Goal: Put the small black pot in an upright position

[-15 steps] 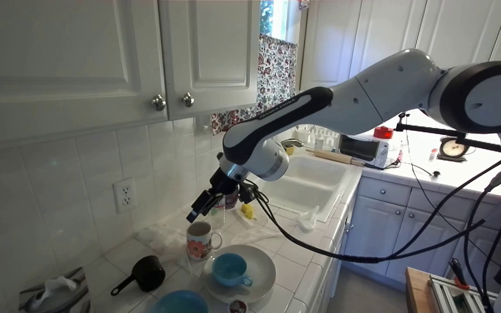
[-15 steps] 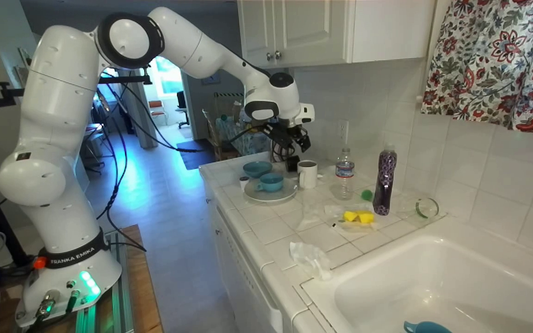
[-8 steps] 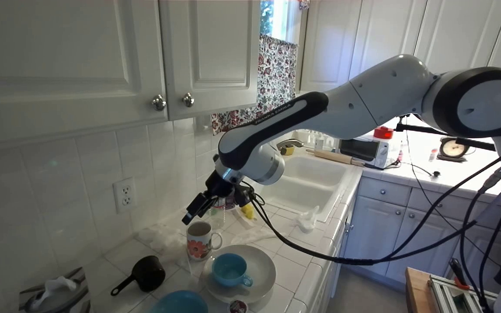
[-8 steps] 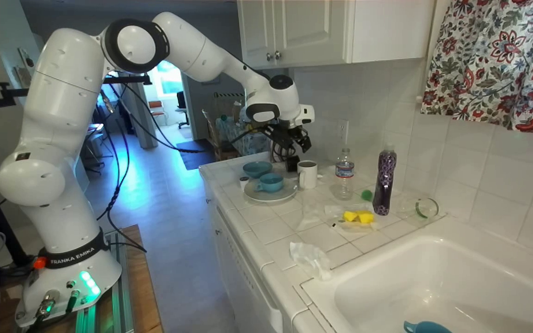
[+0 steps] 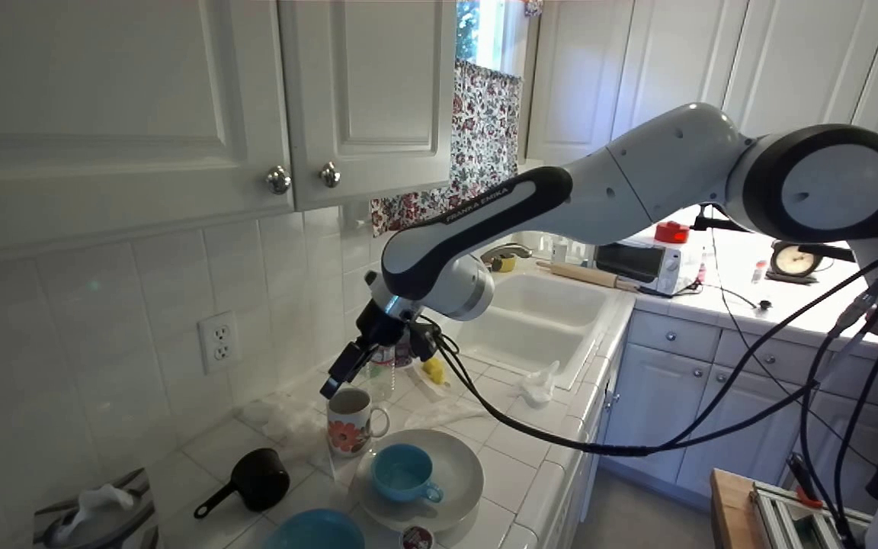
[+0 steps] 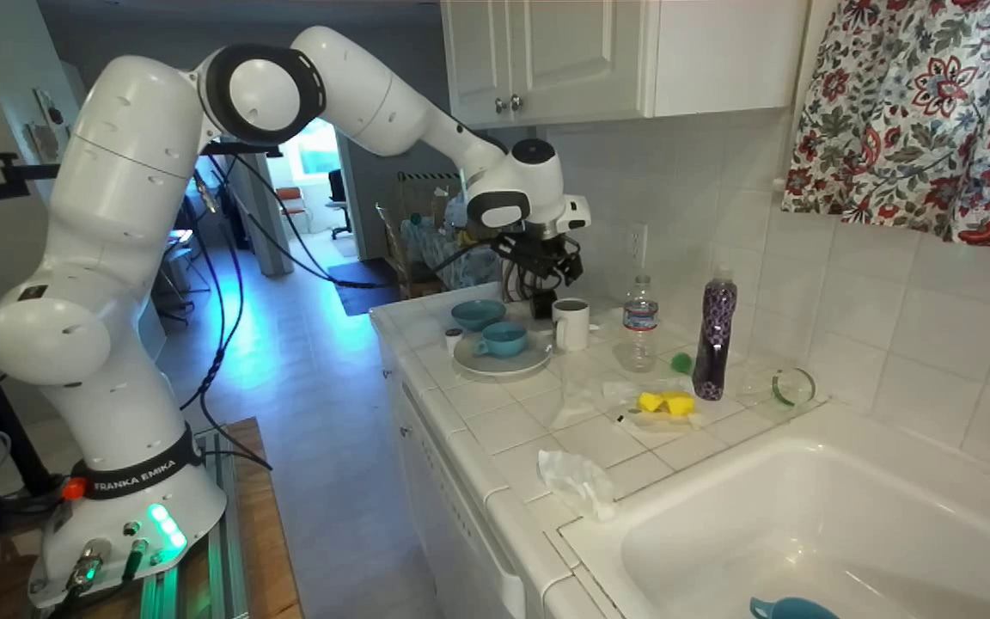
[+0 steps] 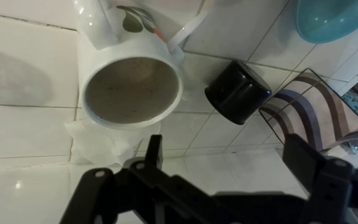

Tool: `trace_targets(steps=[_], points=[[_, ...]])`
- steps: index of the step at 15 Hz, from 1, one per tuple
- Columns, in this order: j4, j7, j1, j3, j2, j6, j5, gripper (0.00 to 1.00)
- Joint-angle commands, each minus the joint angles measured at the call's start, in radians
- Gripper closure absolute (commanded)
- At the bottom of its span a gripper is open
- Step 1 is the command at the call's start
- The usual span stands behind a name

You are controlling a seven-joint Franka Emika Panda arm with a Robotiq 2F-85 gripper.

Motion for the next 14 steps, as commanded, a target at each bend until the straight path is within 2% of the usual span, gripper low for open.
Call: trace_targets(steps=[1,4,8,14], points=[[0.119,-0.026,-0.046,0.063,0.091,-0.019,-0.053,0.0],[0.197,-0.066,-0.058,0.106,0.157,-0.02,-0.059,0.0],[0.3,-0.057,-0.052,0.134,0.248,-0.045,-0.093,0.0],[0.482,-0.044,-0.055,0.16,0.374,-0.217,-0.163,0.0]])
